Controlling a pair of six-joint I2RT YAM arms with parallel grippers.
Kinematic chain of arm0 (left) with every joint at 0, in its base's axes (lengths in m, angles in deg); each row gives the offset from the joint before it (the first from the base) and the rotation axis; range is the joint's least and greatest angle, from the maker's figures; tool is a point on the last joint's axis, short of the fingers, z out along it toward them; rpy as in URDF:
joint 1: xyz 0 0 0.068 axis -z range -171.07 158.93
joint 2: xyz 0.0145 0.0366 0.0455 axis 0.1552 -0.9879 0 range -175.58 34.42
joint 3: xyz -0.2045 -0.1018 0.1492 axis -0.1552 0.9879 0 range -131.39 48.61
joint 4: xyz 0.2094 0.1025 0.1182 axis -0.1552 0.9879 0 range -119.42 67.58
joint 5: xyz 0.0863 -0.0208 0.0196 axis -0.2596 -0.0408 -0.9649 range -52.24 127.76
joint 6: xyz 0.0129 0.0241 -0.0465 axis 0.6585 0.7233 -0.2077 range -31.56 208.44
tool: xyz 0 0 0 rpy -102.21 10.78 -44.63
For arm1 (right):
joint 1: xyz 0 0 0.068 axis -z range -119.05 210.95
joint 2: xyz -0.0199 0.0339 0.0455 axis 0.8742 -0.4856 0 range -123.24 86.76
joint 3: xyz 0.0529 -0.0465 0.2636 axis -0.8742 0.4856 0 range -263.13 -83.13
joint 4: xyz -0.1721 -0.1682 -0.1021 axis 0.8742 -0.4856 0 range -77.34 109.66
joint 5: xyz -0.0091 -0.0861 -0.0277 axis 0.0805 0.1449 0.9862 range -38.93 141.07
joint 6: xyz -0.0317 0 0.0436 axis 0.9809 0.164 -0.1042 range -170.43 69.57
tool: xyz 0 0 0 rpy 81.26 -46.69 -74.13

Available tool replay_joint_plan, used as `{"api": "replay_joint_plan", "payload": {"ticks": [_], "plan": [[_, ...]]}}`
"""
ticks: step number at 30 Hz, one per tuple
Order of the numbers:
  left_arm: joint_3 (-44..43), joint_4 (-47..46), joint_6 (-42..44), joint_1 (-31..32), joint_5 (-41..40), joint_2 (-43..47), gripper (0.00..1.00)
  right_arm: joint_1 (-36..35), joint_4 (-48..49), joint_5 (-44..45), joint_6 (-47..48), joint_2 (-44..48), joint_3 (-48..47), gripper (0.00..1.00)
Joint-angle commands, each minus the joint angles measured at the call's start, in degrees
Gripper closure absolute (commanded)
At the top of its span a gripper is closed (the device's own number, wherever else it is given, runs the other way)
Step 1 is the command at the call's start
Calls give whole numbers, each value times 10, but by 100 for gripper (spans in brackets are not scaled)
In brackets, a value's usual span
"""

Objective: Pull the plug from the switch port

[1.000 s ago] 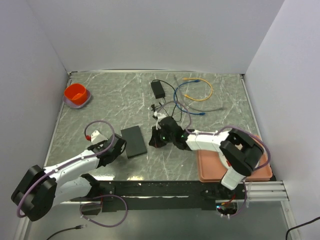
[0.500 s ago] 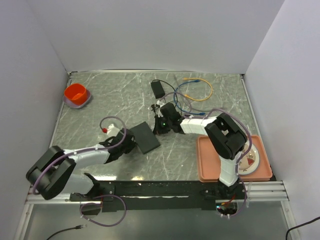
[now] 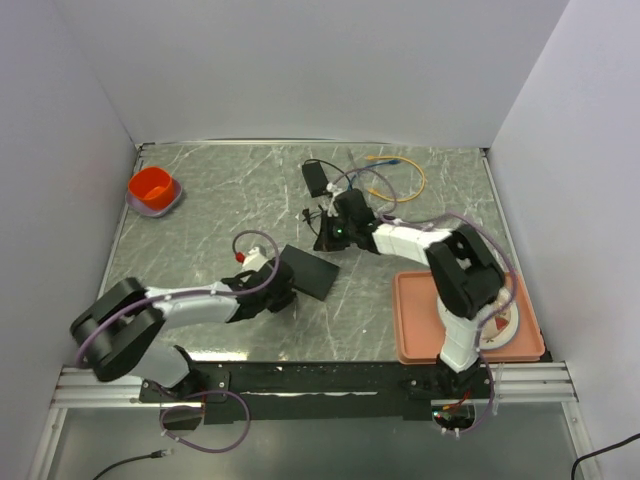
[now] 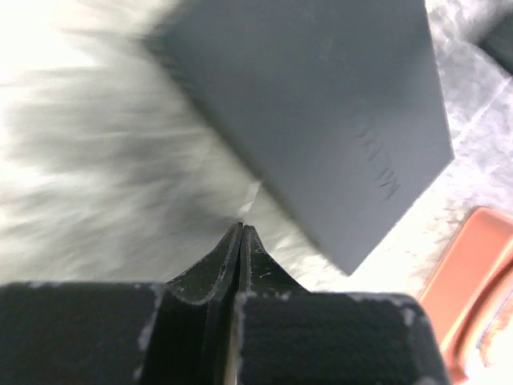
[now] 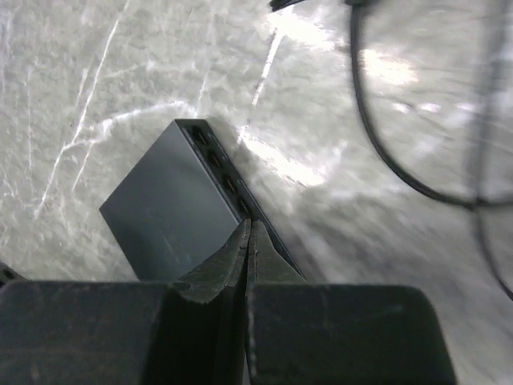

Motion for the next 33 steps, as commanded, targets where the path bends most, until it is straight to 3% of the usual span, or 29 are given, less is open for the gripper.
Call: {"api": "replay_joint_plan", "payload": {"ticks": [1, 5, 8, 13, 17, 24, 33], "plan": [[-8, 146, 9, 2, -72, 101, 93, 26, -3, 55, 10, 146, 41, 100], [3, 202, 12, 2, -145, 245, 91, 21, 11, 64, -10, 263, 110, 100], [7, 180, 36, -18, -168, 278, 87, -5, 50, 49, -50, 286, 183, 100], [-18, 147, 75, -128, -118, 172, 90, -54, 113, 53, -102, 263, 281, 100], [-22, 111, 72, -147, -123, 64, 97, -87, 154, 61, -128, 230, 319, 100], [-33, 47, 84, -177, -123, 1, 96, -105, 172, 89, -133, 214, 349, 100], [1, -103, 119, -178, -17, -38, 99, -75, 142, 106, -102, 171, 309, 100]]}}
